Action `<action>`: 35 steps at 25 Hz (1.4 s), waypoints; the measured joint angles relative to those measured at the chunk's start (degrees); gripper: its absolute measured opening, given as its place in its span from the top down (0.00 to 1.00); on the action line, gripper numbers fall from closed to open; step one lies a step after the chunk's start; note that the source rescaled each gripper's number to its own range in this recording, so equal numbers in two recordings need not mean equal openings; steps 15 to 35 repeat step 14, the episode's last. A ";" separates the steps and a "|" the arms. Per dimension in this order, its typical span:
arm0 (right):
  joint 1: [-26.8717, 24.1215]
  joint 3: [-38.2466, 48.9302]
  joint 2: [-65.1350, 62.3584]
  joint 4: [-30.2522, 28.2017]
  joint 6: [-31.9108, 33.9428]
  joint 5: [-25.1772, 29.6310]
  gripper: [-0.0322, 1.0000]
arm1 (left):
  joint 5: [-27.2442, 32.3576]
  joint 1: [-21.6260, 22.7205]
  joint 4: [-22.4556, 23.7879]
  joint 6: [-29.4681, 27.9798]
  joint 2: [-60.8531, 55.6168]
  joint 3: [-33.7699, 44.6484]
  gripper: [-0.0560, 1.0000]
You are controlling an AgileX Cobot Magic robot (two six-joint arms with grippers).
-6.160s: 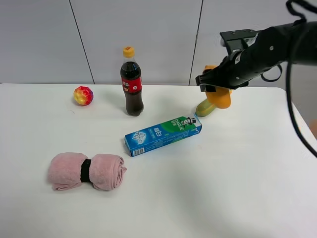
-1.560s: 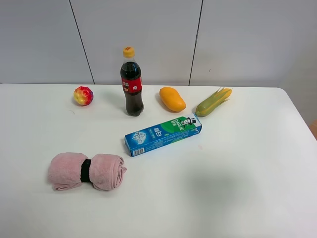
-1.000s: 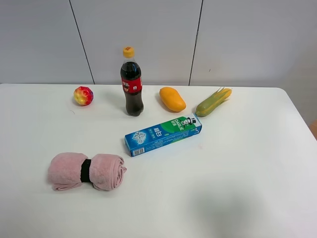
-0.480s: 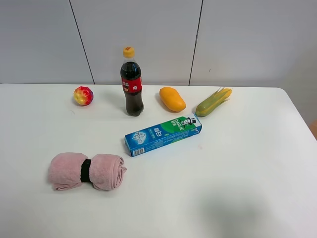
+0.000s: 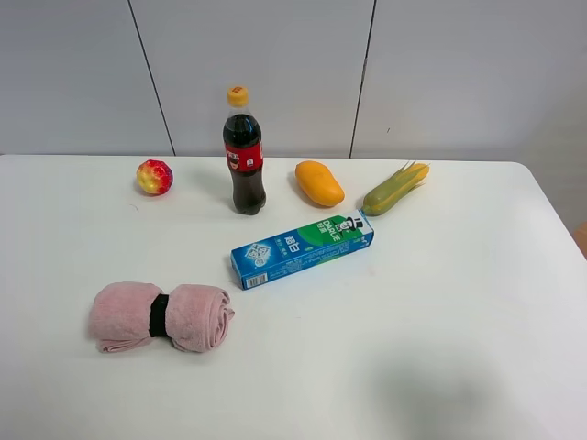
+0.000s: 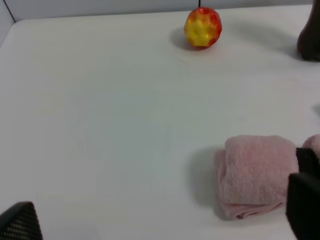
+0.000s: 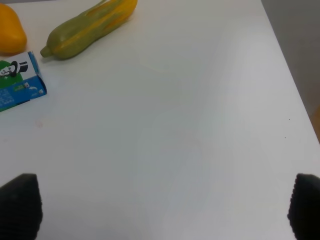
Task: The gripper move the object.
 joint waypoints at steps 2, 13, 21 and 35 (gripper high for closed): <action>0.00 0.00 0.00 0.00 0.05 0.00 0.00 | 0.00 0.00 0.00 0.00 0.00 0.00 0.00; 0.00 0.00 0.00 0.00 0.05 0.00 0.00 | 0.00 0.00 0.00 0.00 0.00 0.00 0.00; 0.00 0.00 0.00 0.00 0.05 0.00 0.00 | 0.00 0.00 0.00 0.00 0.00 0.00 0.00; 0.00 0.00 0.00 0.00 0.05 0.00 0.00 | 0.00 0.00 0.00 0.00 0.00 0.00 0.00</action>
